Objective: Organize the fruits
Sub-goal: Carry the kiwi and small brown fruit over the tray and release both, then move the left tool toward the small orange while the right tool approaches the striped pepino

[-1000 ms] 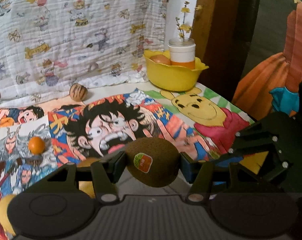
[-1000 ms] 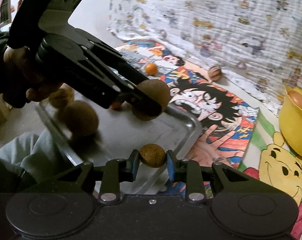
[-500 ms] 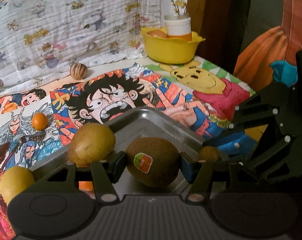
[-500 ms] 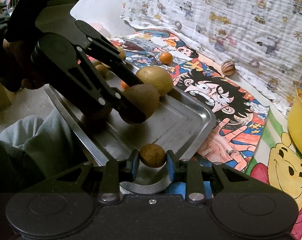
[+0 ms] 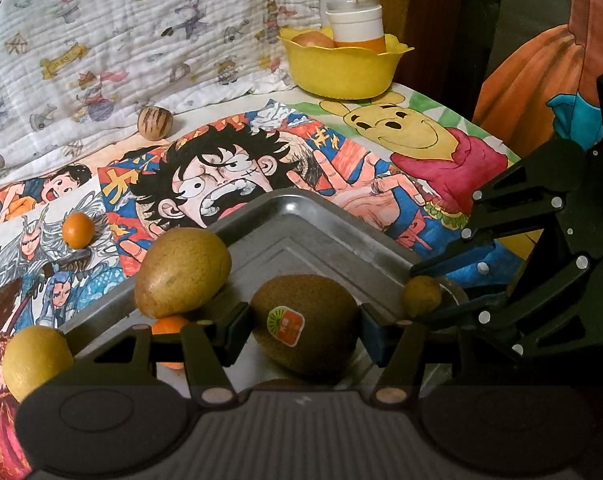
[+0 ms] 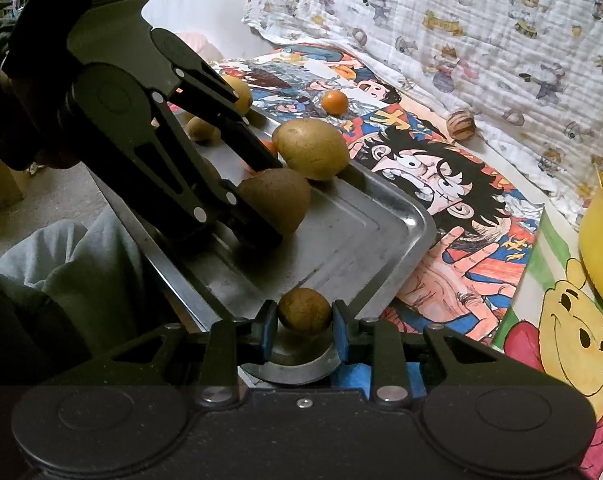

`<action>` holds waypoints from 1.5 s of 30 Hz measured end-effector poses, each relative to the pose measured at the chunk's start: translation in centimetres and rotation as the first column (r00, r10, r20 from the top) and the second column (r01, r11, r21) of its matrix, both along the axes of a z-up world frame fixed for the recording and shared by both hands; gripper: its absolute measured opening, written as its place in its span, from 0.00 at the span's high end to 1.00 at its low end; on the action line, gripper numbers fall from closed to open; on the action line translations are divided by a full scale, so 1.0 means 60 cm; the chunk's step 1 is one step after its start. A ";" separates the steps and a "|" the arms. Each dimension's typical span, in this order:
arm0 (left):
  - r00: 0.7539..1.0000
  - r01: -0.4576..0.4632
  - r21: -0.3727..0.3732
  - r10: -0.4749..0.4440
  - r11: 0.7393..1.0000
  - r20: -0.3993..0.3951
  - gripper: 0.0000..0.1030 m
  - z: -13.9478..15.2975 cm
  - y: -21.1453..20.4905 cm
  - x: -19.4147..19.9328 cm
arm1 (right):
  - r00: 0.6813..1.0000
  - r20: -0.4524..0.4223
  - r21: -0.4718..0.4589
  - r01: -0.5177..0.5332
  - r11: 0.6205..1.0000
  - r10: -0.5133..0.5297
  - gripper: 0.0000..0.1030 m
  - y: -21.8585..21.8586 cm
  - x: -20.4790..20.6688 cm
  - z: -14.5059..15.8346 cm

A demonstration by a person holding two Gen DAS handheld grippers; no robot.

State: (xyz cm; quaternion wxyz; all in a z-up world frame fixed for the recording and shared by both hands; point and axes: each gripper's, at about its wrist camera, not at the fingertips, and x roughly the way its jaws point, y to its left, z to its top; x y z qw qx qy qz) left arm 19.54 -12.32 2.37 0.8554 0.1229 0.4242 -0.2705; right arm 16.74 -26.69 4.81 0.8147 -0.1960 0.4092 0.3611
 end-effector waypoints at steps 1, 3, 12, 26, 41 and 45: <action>1.000 0.001 0.001 -0.001 1.000 -0.001 0.39 0.000 0.000 0.000 | 1.000 0.000 0.000 -0.001 1.000 0.001 0.70 0.000 -0.001 0.000; 1.000 0.002 0.003 -0.002 1.000 -0.008 0.38 0.001 0.000 0.001 | 1.000 -0.001 0.002 0.000 1.000 0.000 0.69 0.000 -0.001 0.000; 1.000 -0.009 -0.012 0.009 1.000 0.000 0.22 0.021 0.006 -0.009 | 1.000 0.005 0.018 -0.002 1.000 0.002 0.53 -0.005 -0.008 0.008; 0.997 -0.065 -0.099 0.069 0.993 0.035 0.04 0.063 0.064 -0.058 | 0.999 0.030 0.029 -0.016 0.999 0.016 0.25 -0.012 -0.026 0.031; 0.971 -0.219 -0.010 0.219 0.976 0.092 0.01 0.074 0.171 -0.149 | 0.999 0.023 0.014 -0.030 0.999 0.029 0.02 0.005 -0.021 0.044; 0.966 -0.245 0.004 0.243 0.970 0.091 0.01 0.070 0.192 -0.168 | 0.999 0.028 -0.004 -0.040 0.999 0.040 0.01 0.013 -0.014 0.049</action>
